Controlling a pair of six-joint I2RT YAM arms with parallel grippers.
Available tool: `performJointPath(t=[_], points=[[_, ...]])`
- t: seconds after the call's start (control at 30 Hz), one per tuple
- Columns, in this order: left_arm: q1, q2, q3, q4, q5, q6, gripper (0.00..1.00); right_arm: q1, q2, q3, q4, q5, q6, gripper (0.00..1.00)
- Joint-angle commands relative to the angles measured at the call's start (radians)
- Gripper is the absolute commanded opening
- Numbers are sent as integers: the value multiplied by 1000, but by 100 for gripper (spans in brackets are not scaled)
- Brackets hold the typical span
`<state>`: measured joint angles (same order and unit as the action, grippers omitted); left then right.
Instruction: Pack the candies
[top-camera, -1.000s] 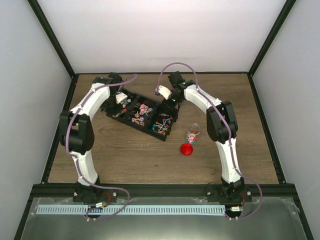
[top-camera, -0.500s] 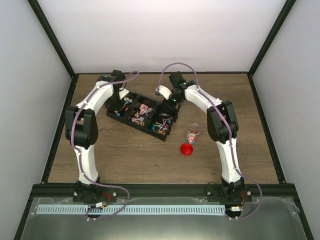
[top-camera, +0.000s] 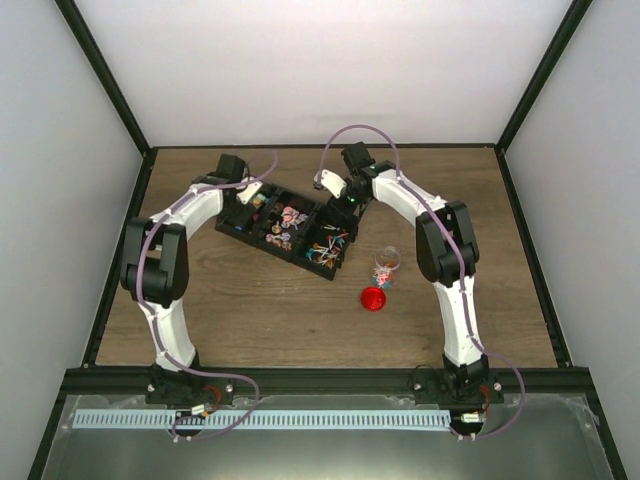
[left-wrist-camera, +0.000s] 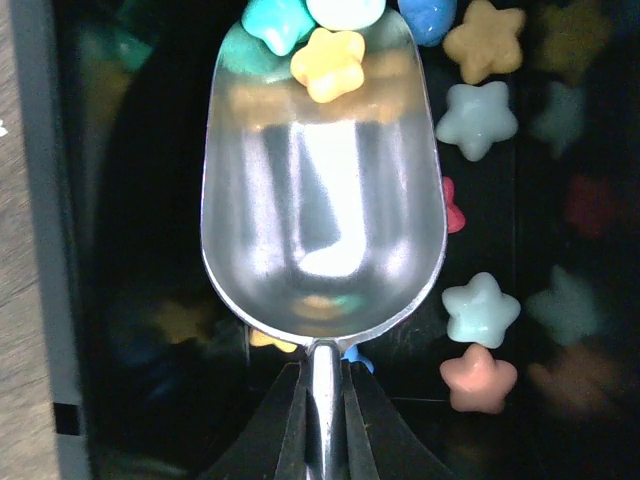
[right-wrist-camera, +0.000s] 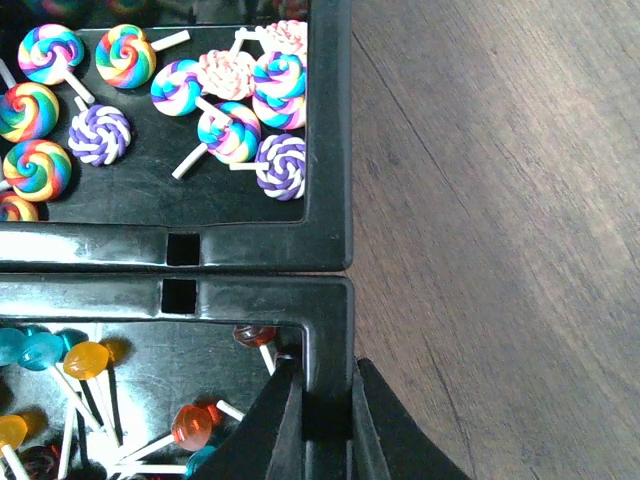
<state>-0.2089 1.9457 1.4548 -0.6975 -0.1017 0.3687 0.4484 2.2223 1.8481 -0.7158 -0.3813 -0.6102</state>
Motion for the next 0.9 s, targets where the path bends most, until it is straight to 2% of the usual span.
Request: performJointPath(t=[0.0,0.5,0.67,0.87], points=[[-9,1,-118,132,149,61,4,0,-37,-7,24,-12,-66,1],[32,-154,-419,533,269,-19,4,-45,6,28,9,4,-13,1],[50,-160,-435,603,297,-46,4,-46,7,29,7,1,-13,1],[92,-209,-479,605,313,-17,4,-56,12,33,6,15,-15,1]])
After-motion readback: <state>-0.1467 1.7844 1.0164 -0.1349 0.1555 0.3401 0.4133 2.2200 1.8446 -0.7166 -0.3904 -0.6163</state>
